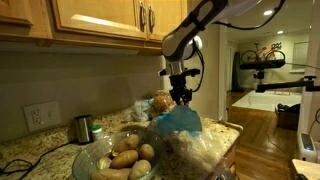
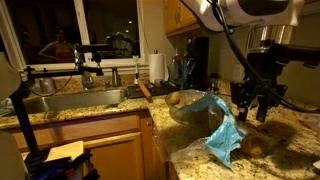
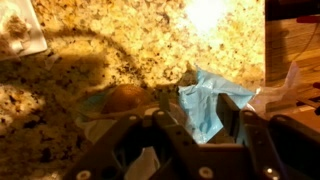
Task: Remove some potatoes from the plastic and put them into the bowl
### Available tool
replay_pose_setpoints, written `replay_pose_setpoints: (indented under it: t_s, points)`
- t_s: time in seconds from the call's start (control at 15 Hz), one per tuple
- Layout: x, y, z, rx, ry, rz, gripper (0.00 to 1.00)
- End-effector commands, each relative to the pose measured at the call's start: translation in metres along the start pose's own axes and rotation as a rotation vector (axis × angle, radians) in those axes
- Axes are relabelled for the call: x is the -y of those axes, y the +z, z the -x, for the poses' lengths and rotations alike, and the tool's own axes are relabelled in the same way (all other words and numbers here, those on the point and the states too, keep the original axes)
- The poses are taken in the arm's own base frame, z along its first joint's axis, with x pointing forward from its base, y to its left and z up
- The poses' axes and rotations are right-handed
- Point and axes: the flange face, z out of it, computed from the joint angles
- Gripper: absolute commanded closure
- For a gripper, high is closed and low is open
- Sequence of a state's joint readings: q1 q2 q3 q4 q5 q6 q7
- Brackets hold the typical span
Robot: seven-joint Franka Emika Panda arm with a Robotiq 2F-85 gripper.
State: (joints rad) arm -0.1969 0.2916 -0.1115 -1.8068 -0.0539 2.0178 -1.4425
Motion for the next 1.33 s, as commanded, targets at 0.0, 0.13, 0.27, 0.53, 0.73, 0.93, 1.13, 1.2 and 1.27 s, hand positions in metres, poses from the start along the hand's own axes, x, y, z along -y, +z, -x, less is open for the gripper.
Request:
replay_pose_setpoints:
  t_s: [0.0, 0.13, 0.27, 0.53, 0.73, 0.93, 1.13, 1.2, 1.27]
  points:
    - [0.017, -0.015, -0.009, -0.01, 0.008, 0.014, 0.16]
    - [0.019, -0.018, -0.014, -0.016, -0.001, 0.014, 0.03]
    - [0.021, -0.02, -0.017, -0.024, -0.003, 0.007, 0.0]
    - [0.025, -0.012, -0.02, -0.052, -0.002, -0.031, 0.0]
    - [0.026, 0.004, -0.03, -0.077, -0.024, -0.059, 0.0]
    - [0.025, 0.013, -0.047, -0.094, -0.051, -0.068, 0.0]
    - [0.023, 0.018, -0.06, -0.106, -0.089, -0.068, 0.0]
    - [0.023, 0.019, -0.064, -0.11, -0.107, -0.068, 0.0]
    - [0.022, 0.021, -0.067, -0.114, -0.13, -0.066, 0.0]
